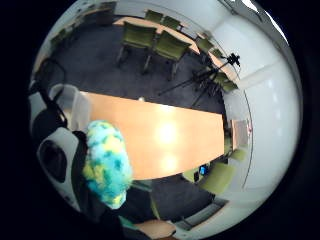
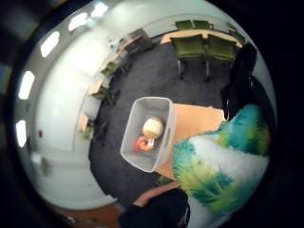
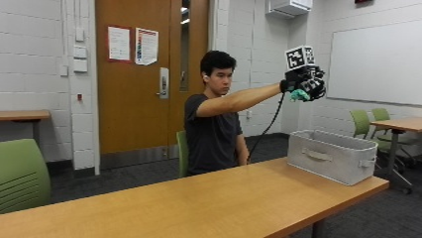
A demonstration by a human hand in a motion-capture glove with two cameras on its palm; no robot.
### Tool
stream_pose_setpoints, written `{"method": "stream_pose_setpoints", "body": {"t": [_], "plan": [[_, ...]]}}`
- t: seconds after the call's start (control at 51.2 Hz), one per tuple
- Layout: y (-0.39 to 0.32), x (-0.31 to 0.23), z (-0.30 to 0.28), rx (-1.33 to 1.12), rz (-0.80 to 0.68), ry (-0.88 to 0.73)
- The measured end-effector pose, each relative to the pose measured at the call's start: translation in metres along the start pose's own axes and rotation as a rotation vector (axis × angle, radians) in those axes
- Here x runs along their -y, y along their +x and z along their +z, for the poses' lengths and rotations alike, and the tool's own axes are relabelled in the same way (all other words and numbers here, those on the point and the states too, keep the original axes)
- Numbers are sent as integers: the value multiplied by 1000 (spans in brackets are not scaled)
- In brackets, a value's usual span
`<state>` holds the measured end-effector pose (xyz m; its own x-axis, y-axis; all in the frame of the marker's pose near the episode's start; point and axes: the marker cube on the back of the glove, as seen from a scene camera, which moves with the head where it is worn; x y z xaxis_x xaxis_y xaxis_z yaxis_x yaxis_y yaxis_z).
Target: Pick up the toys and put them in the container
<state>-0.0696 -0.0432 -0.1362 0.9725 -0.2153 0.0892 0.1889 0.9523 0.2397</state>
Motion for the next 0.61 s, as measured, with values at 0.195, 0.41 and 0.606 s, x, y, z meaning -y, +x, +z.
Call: {"method": "stream_pose_setpoints", "body": {"t": [0.195, 0.41, 0.606], "plan": [[-98, 14, 20, 2, -67, -14], [-181, 15, 50, 44, -161, -48], [-115, 32, 82, 14, -477, -52]]}}
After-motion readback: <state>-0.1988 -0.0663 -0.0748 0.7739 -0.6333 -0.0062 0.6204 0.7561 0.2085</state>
